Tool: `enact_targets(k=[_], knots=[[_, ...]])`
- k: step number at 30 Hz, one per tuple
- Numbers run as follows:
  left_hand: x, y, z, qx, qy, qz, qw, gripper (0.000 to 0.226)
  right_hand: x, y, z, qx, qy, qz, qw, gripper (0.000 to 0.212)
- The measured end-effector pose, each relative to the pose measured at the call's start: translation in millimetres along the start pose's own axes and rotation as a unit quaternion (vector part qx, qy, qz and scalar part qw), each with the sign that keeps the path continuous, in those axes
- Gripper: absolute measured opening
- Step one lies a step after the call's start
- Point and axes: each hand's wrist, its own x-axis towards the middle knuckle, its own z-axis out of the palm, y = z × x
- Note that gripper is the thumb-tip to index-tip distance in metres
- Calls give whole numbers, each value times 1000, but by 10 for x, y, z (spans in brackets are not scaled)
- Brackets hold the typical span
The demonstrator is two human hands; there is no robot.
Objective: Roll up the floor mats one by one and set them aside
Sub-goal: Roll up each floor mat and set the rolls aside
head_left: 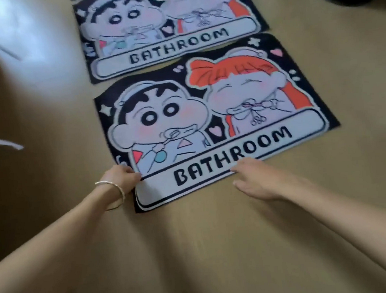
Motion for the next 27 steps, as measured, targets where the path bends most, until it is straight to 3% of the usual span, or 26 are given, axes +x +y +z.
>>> enact_targets(k=[5, 8, 11, 15, 16, 19, 22, 23, 24, 26, 27], knots=[[-318, 700, 317, -169, -6, 82, 982, 21, -544, 715, 176, 51, 26, 109, 992, 47], [-649, 1232, 666, -273, -25, 124, 954, 23, -941, 1007, 349, 76, 14, 167, 983, 45], [-1097, 1700, 1090, -372, -92, 148, 912, 26, -1239, 1218, 550, 109, 24, 202, 973, 48], [-1649, 2243, 1471, -466, -165, 159, 855, 31, -1496, 1285, 781, 251, 39, 199, 947, 75], [-1753, 2365, 1510, -487, -176, 156, 841, 32, -1519, 1267, 832, 308, 46, 194, 930, 76], [-2006, 2629, 1521, -554, -190, 159, 795, 37, -1503, 1124, 923, 450, 74, 173, 873, 29], [-2086, 2674, 1435, -587, -184, 181, 767, 39, -1370, 1068, 883, 617, 176, 199, 741, 21], [-2064, 2638, 1420, -581, -175, 192, 771, 39, -1326, 1135, 866, 617, 225, 212, 724, 15], [-2027, 2559, 1427, -561, -155, 208, 786, 38, -1303, 1205, 835, 552, 258, 207, 765, 12], [-1960, 2271, 1431, -492, -89, 267, 824, 30, -1261, 1324, 776, 418, 255, 157, 858, 40], [-1946, 2120, 1424, -451, -61, 299, 838, 28, -1230, 1373, 691, 391, 251, 113, 878, 49]])
